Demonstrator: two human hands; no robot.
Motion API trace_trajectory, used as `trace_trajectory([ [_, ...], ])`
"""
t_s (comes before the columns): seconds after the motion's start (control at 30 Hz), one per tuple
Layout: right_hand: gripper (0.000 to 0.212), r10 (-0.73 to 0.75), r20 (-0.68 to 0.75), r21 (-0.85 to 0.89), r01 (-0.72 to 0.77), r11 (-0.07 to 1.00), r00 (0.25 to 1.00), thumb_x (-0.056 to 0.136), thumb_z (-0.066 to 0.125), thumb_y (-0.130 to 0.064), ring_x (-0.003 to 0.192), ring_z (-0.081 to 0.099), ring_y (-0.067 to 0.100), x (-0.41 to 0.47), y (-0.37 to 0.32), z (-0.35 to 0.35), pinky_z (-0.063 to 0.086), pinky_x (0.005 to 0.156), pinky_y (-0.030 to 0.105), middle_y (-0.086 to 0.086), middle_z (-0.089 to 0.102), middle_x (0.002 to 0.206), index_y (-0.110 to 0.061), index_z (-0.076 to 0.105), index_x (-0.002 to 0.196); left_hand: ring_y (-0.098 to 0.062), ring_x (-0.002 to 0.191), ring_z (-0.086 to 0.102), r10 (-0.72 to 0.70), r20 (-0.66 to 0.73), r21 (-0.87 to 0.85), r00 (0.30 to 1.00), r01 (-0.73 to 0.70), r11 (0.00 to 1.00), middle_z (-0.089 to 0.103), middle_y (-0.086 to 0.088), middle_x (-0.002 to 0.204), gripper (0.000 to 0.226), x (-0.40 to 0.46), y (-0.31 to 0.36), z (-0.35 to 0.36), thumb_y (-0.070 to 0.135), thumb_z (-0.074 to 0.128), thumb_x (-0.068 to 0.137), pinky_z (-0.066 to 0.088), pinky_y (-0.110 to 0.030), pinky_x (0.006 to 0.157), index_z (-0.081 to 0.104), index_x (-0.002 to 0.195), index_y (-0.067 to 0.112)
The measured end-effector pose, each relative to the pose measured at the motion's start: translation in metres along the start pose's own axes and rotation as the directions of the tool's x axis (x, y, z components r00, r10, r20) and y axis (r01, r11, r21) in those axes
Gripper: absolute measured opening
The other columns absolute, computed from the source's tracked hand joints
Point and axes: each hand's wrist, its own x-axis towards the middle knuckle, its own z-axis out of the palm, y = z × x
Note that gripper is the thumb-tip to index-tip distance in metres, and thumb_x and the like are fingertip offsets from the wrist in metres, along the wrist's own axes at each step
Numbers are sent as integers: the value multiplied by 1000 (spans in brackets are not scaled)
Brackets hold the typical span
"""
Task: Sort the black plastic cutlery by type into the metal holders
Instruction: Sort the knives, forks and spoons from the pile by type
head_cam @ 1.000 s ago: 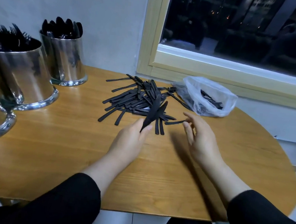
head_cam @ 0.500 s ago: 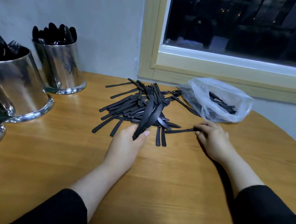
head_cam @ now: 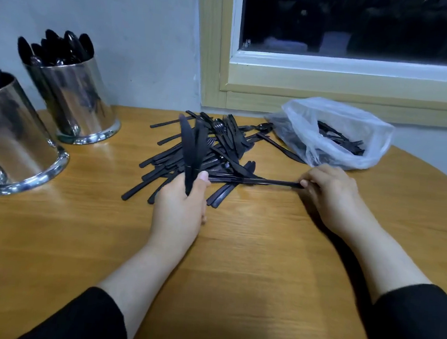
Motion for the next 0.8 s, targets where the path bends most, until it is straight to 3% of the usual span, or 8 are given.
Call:
trace_trajectory([
  [0.17, 8, -64, -33, 121, 68, 990, 997, 98, 58, -18, 87, 56, 20, -5, -15, -23, 42, 79, 30, -4, 62, 90, -18, 66, 96, -19, 70, 60, 147, -89, 68, 985, -141, 988, 71, -6, 74, 40, 5, 12, -12, 34, 50, 107, 42, -14, 58, 69, 76, 15],
  [0.23, 13, -133, -49, 171, 139, 975, 990, 99, 56, -21, 84, 54, 18, -6, -30, -28, 37, 77, 22, -4, 60, 88, -15, 67, 97, -8, 80, 63, 189, -59, 101, 980, -182, 978, 73, 4, 79, 35, 10, 19, -16, 33, 50, 106, 42, -8, 63, 73, 85, 19],
  [0.37, 21, -290, -109, 172, 306, 936, 951, 104, 51, -25, 84, 53, 21, 7, -74, -4, 44, 78, 35, -4, 57, 89, -13, 67, 99, -11, 58, 59, 166, 189, 301, 968, -218, 928, 65, 6, 64, 34, 20, 23, -21, 43, 48, 106, 49, -31, 58, 70, 87, 25],
  [0.47, 22, -299, -148, 174, 322, 930, 943, 103, 48, -29, 88, 52, 21, 22, -98, 20, 46, 79, 42, -3, 57, 93, -15, 65, 100, -9, 56, 56, 127, 311, 389, 942, -248, 887, 63, 6, 63, 35, 28, 16, -25, 43, 48, 107, 47, -29, 56, 62, 79, 28],
  [0.57, 25, -115, -259, 311, 196, 930, 959, 102, 50, -31, 98, 54, 14, 37, -109, 30, 44, 91, 33, -2, 61, 107, -15, 66, 113, -8, 64, 56, 118, 285, 363, 951, -221, 905, 61, 7, 71, 25, 40, 4, -33, 41, 48, 107, 38, -22, 52, 62, 88, 31],
  [0.63, 22, 96, -266, 374, 11, 928, 959, 101, 54, -30, 90, 53, 10, 48, -106, 30, 43, 84, 28, -1, 61, 103, -15, 66, 111, -1, 65, 56, 123, 226, 273, 966, -184, 944, 60, 14, 70, 20, 47, -5, -35, 39, 51, 106, 37, -16, 54, 63, 92, 31],
  [0.73, 28, 191, -18, 240, -181, 954, 981, 96, 61, -41, 73, 51, 14, 50, -93, 37, 36, 61, 27, -5, 58, 80, -18, 61, 81, -14, 56, 52, 120, 64, 45, 991, -123, 991, 54, 11, 60, 32, 56, -15, -34, 42, 56, 101, 43, -33, 58, 53, 72, 30],
  [0.8, 36, 197, 103, 154, -212, 965, 975, 92, 64, -49, 73, 52, 15, 46, -88, 42, 33, 58, 27, -6, 55, 76, -19, 56, 74, -18, 57, 49, 92, -9, -26, 996, -93, 995, 51, 9, 58, 37, 60, -20, -36, 44, 59, 99, 43, -38, 58, 53, 65, 31],
])
